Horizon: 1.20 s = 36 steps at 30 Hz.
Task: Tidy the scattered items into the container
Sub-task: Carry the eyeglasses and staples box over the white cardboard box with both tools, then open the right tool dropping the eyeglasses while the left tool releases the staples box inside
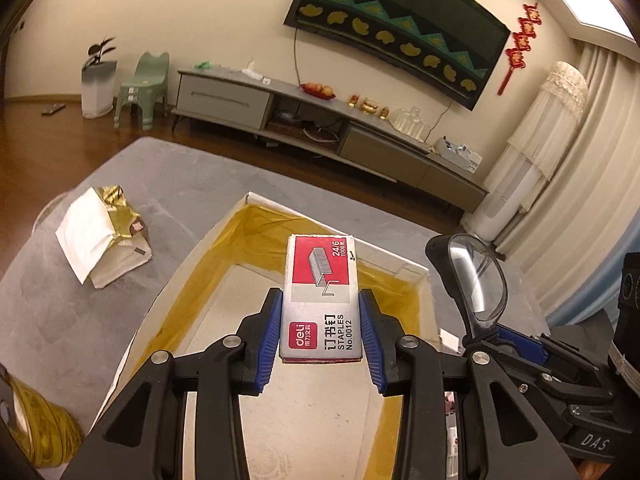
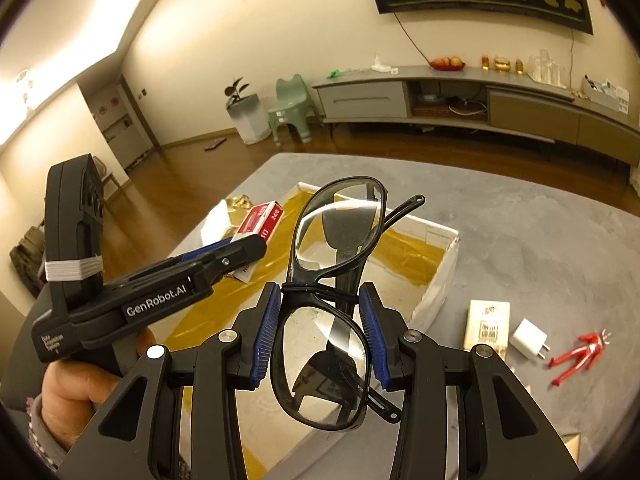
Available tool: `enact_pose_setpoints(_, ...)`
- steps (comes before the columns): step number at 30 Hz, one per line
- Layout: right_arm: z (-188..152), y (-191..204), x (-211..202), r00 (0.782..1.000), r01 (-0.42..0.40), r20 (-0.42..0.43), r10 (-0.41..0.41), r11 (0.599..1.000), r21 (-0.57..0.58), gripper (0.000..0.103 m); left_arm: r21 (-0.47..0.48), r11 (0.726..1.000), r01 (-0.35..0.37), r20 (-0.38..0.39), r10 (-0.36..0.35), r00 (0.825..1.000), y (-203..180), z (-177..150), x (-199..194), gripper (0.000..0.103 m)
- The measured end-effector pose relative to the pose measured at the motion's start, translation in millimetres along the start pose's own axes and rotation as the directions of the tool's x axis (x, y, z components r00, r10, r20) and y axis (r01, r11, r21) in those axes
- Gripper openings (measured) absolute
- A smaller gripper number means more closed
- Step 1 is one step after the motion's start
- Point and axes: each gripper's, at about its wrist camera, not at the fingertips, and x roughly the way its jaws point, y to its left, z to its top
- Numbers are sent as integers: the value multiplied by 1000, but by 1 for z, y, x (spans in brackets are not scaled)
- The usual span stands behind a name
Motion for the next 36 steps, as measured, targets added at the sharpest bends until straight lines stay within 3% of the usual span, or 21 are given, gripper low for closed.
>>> enact_pose_setpoints(10, 19, -10, 54, 997, 16, -75, -13, 999, 29, 43, -90, 995, -41, -66, 35, 997, 10, 12, 38, 39)
enact_pose_setpoints(21, 23, -17, 87, 988, 62, -135, -68, 997, -49, 45, -120, 989, -87, -101, 75, 992, 14, 19, 66, 39)
enact_pose_setpoints(23, 24, -18, 88, 989, 72, -127, -80, 995, -63, 45, -109, 989, -97, -104, 85, 991, 12, 18, 69, 47)
enact_pose_setpoints(24, 24, -20, 87, 989, 71, -125, -79, 996, -61, 46, -105, 989, -107, -109, 96, 989, 12, 17, 71, 58)
enact_pose_setpoints(25, 23, -23, 85, 990, 65, -122, -71, 996, -54, 47, -104, 988, -113, -111, 101, 989, 12, 17, 71, 60)
enact_pose_setpoints(30, 11, -30, 51, 996, 7, -87, -10, 999, -38, 47, -130, 986, -106, -88, 95, 992, 14, 22, 59, 60)
enact_pose_setpoints(36, -34, -30, -14, 992, -123, -52, 119, 989, -79, 47, -123, 989, -82, -53, 76, 996, 11, 26, 39, 60)
